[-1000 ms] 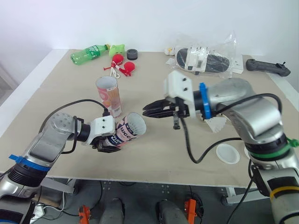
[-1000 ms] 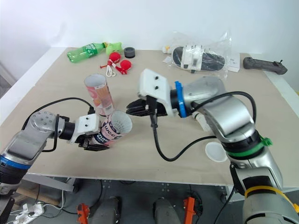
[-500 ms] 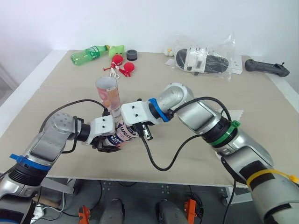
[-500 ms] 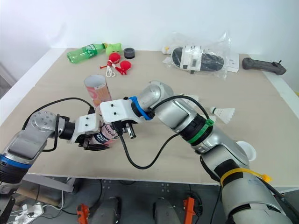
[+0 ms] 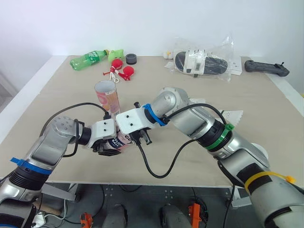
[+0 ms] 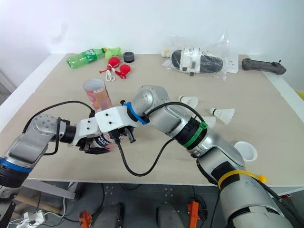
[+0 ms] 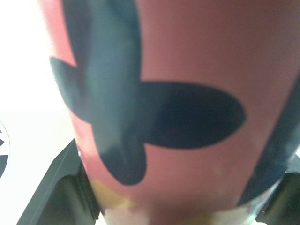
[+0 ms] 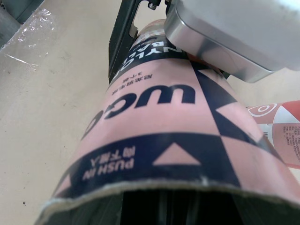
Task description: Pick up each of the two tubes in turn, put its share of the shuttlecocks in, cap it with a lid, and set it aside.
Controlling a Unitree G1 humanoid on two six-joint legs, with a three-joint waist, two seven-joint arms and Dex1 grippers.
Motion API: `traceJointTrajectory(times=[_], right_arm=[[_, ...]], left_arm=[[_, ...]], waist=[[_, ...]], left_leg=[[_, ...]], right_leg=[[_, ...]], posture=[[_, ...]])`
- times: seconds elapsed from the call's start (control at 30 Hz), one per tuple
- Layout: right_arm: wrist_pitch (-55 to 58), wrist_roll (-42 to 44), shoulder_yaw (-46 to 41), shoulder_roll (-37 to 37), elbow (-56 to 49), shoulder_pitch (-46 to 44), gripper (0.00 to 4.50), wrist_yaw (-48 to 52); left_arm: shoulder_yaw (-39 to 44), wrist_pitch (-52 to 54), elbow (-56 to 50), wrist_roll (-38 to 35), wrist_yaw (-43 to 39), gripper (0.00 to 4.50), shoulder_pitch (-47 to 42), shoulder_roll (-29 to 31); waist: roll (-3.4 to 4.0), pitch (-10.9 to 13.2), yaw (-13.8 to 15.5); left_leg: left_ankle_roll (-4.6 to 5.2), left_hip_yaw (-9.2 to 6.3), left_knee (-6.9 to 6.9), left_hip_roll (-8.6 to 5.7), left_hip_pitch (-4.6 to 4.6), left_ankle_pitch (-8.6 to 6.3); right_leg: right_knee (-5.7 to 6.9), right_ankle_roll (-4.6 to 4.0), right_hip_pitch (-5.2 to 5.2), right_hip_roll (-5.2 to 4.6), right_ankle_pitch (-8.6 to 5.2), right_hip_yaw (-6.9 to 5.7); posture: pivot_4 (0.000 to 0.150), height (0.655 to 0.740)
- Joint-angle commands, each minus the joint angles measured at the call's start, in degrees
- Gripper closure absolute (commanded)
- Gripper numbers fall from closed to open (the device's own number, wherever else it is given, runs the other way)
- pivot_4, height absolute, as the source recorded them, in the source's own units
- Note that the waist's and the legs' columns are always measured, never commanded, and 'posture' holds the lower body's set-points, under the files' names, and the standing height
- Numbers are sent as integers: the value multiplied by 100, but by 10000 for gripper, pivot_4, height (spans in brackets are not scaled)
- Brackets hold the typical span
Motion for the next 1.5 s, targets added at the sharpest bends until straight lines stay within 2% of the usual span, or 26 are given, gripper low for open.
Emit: traceJointTrajectory(times=[0.03, 0.33, 0.7, 0.9, 1.07, 1.17, 1.37, 1.5], right_arm=[[145, 12, 71, 116, -24, 125, 44367, 126], [735, 699, -948, -478, -950, -71, 44367, 581], [1226, 1250, -1690, -1139, -1491, 87, 44367, 494], [2006, 2330, -3057, -1476, -2306, 800, 44367, 108], [2857, 3093, -4361, -2250, -3231, 2221, 44367, -250], [2978, 3351, -4520, -2660, -3492, 2616, 44367, -385], [2876, 3555, -4620, -3188, -3431, 2737, 44367, -637], [2508, 3412, -4744, -4047, -3116, 3153, 44367, -328]], left_arm=[[-314, -59, -57, -94, -46, 13518, 48, -203], [-285, -84, -21, -67, -74, 13518, 45, -205], [-232, -94, -61, -66, -36, 13518, 129, -188], [-99, -6, -207, -151, 101, 13518, 288, -244], [33, 15, -307, -239, 211, 13518, 454, -270], [11, 11, -315, -273, 218, 13518, 465, -272], [-73, -137, -82, -227, 234, 13518, 276, -414], [72, -130, -88, -436, 249, 13518, 165, -613]], waist=[[0, 0, 1], [-6, 6, 83], [-10, 10, 108], [-14, 12, 132], [-29, 16, 176], [-16, 21, 127], [-18, 26, 136], [-22, 27, 160]], left_leg=[[0, 0, 0, 0, 0, 0], [0, -4, 0, -10, -30, 0], [-1, -5, 0, -12, -35, -1], [-4, -5, -3, -13, -40, -3], [-4, -11, -5, -15, -48, -3], [-5, 7, -4, -20, -54, -5], [-4, 2, -2, -20, -50, -5], [-4, 8, -1, -25, -61, -5]], right_leg=[[0, 0, 0, 0, 0, 0], [-4, 13, -11, -7, -8, 1], [-7, 14, -15, -12, -12, 1], [-11, 14, -17, -13, -18, 0], [-20, 17, -9, -15, -27, -5], [-30, 23, -14, -22, -27, 14], [-35, 23, -12, -19, -26, 10], [-82, 39, -9, -31, -25, 10]], posture=[[1500, 7400], [1500, 7400], [1500, 7400], [1500, 7400], [1500, 7400], [1500, 7400], [1500, 7400], [1500, 7400]])
